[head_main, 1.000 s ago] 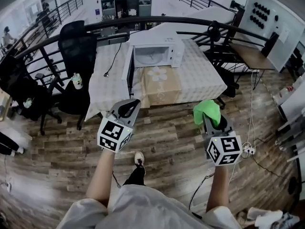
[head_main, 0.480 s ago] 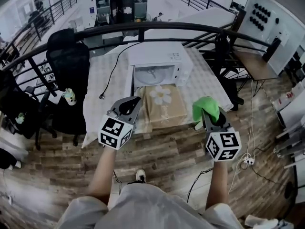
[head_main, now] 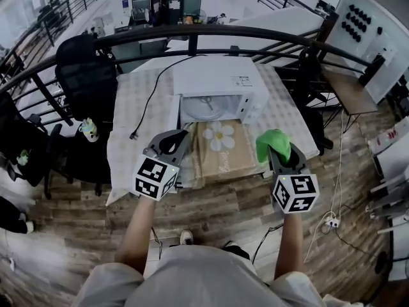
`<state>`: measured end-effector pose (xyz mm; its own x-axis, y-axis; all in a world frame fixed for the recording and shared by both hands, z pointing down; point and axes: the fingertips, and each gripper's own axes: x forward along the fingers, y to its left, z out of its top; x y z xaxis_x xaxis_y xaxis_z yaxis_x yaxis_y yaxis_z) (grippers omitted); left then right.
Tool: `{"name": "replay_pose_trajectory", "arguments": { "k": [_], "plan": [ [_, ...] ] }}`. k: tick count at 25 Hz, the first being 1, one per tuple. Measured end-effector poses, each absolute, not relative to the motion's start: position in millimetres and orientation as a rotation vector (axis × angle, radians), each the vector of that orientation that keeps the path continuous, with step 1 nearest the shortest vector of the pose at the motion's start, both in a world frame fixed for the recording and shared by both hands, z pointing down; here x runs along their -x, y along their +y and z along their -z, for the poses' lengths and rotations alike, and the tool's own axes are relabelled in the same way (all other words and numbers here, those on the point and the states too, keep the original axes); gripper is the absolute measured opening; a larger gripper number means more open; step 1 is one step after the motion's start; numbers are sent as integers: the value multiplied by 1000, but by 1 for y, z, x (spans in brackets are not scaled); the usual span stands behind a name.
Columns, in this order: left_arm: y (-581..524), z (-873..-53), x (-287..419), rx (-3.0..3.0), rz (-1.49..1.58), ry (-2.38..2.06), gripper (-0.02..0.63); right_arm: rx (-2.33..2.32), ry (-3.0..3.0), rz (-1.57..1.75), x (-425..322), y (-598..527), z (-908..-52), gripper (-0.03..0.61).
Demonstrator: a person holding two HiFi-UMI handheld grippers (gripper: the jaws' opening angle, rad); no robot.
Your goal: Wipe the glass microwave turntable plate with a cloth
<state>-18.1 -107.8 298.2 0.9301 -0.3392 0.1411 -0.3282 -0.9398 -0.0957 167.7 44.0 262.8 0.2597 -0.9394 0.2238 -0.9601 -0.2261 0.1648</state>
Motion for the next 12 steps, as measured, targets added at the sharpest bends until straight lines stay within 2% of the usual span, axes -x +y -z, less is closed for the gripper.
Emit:
{"name": "replay_pose_trajectory", "arguments": {
  "k": [12],
  "plan": [
    [-143, -312, -56, 3032, 291, 822, 18, -1990, -1974, -217, -271, -63, -323, 130]
  ]
}}
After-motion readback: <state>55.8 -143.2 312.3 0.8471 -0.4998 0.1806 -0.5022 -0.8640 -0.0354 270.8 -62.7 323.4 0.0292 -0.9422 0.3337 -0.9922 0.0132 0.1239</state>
